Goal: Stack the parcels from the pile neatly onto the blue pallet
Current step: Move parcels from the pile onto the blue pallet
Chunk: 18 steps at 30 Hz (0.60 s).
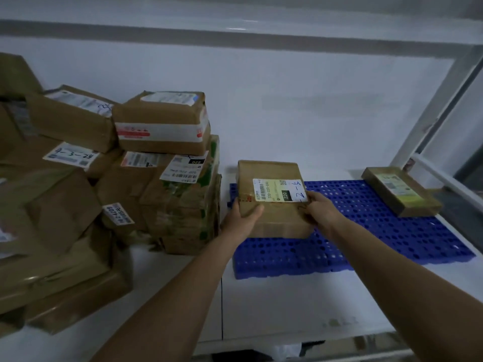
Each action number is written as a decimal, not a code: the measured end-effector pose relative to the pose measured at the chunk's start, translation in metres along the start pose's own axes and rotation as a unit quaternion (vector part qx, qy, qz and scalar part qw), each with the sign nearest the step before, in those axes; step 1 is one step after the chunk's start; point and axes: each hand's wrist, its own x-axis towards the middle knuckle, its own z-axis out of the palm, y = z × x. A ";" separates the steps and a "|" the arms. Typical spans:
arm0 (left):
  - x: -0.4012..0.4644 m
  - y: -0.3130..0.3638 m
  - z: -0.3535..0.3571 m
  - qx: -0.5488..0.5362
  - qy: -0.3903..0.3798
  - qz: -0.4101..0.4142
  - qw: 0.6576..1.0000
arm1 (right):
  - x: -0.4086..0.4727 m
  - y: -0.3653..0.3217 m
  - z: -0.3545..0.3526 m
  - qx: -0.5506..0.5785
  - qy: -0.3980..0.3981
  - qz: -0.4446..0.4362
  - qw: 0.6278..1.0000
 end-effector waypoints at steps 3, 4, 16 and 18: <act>0.019 -0.006 -0.004 -0.022 0.006 -0.012 1.000 | 0.021 -0.003 0.010 -0.014 -0.013 0.003 1.000; 0.025 -0.008 -0.005 -0.031 0.006 -0.019 0.999 | 0.027 -0.003 0.013 -0.020 -0.015 0.007 1.000; 0.055 -0.018 0.001 -0.063 0.044 -0.041 0.996 | 0.063 0.006 0.018 -0.002 -0.020 0.035 0.999; 0.053 -0.017 0.001 -0.075 0.051 -0.042 0.995 | 0.061 0.003 0.021 -0.010 -0.036 0.047 0.998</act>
